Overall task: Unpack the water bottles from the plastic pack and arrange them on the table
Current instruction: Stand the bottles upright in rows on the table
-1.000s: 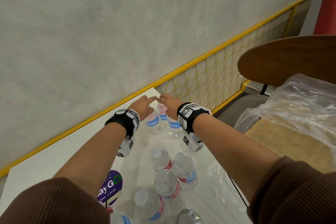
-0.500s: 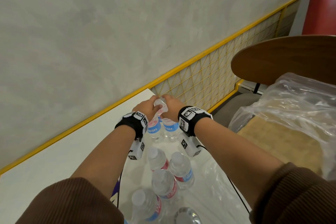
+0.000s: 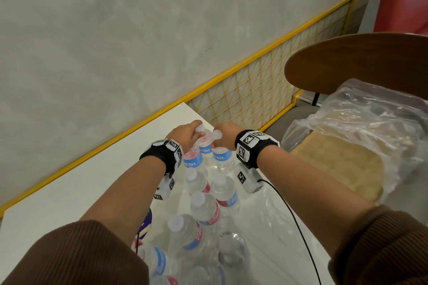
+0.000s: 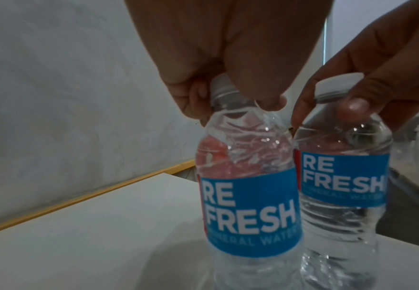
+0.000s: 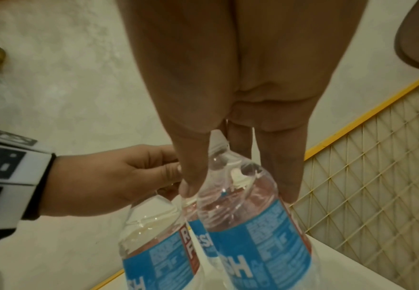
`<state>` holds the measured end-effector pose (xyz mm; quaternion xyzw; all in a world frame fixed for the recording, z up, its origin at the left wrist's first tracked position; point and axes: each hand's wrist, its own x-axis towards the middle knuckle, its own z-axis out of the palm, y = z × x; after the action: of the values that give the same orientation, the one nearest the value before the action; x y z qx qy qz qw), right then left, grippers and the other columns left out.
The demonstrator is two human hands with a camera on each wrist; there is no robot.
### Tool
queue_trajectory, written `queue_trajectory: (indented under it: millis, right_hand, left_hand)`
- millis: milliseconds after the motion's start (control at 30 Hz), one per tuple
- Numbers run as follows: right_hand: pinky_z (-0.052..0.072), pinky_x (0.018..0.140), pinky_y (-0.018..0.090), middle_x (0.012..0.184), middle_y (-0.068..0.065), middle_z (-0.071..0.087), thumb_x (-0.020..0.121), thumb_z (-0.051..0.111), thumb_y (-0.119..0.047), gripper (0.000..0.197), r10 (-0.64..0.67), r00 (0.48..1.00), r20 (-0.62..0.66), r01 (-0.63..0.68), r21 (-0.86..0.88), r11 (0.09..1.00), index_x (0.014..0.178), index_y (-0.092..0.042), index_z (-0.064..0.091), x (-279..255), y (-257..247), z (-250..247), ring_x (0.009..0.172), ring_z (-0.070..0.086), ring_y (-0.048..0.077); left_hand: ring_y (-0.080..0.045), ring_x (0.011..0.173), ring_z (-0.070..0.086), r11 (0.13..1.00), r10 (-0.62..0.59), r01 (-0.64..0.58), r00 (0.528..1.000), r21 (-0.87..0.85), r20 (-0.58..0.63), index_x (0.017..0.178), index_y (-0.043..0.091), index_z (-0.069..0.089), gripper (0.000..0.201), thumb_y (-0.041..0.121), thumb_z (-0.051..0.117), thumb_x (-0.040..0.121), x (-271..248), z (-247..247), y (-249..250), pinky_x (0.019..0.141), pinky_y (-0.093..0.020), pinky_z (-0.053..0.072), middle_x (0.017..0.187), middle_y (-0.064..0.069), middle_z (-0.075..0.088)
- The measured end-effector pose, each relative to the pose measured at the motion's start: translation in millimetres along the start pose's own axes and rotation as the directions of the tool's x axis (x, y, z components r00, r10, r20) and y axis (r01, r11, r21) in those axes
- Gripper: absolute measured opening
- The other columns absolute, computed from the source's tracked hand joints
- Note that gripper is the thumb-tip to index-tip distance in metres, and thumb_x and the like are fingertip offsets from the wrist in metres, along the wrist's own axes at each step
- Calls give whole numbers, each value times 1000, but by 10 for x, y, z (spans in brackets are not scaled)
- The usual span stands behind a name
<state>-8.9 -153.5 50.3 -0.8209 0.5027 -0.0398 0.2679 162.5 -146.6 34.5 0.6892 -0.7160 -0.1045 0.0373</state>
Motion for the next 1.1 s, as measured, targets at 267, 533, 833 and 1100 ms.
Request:
queue_trajectory:
  millis: [267,533,833,1100]
  right_hand:
    - [44,95,36,128,11,57,84,68,-27,55,31,998,58,-40,156,987,132,-11,47,-319,196,49,117,54,29]
    - [43,98,34,132,12,55,84,68,-21,71,75,997,18,-77,345,936,145,-26,30,-431,335,175,121,52,27]
    - [48,92,35,131,14,55,85,66,-16,63,120,992,-29,-104,328,939,141,-28,38,-320,297,216,117,55,29]
    - [53,89,38,128,15,55,85,66,-14,61,137,990,-36,-112,391,914,139,-28,41,-291,303,210,110,58,30]
  left_hand:
    - [-29,108,58,999,-37,40,996,-31,84,146,30,25,67,39,58,89,-235,-30,115,92,-37,46,120,-13,58]
    - [-33,123,50,987,-158,159,974,12,164,151,26,5,89,30,65,85,-400,-60,76,103,-41,41,140,-18,44]
    - [-29,127,48,998,9,-15,995,57,102,141,21,44,50,15,54,92,-208,-243,377,105,-33,37,141,-10,48]
    - [-31,115,58,998,-66,66,996,0,52,129,18,59,39,8,42,95,-80,-281,434,95,-28,44,133,-11,58]
